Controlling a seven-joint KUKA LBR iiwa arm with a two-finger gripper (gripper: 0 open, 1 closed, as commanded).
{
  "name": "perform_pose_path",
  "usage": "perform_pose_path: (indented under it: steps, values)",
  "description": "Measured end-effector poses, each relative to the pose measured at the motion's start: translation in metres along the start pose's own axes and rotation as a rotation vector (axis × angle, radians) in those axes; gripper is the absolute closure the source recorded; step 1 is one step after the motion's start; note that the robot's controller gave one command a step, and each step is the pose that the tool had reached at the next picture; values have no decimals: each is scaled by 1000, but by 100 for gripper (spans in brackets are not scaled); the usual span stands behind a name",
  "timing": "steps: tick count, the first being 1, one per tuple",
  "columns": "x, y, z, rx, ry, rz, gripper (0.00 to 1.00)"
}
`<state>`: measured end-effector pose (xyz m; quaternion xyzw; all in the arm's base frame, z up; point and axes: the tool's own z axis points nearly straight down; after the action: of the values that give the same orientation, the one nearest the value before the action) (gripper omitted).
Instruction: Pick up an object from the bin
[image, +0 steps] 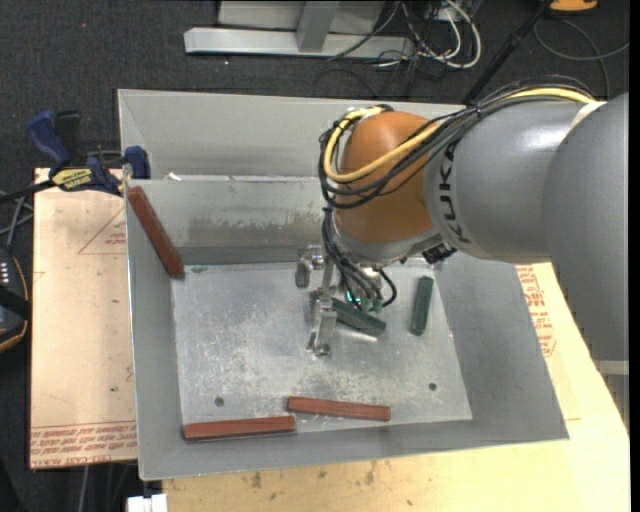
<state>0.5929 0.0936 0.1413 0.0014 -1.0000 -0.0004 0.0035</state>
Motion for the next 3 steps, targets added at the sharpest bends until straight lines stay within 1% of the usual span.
perform_pose_path:
  steps: [1, 2, 3]
  values:
    - [-2, 0, -5, -1, -8, 2, 0]
    - [4, -39, 32, -5, -16, 192, 0]
    - [-1, -76, 41, 1, -3, 263, 0]
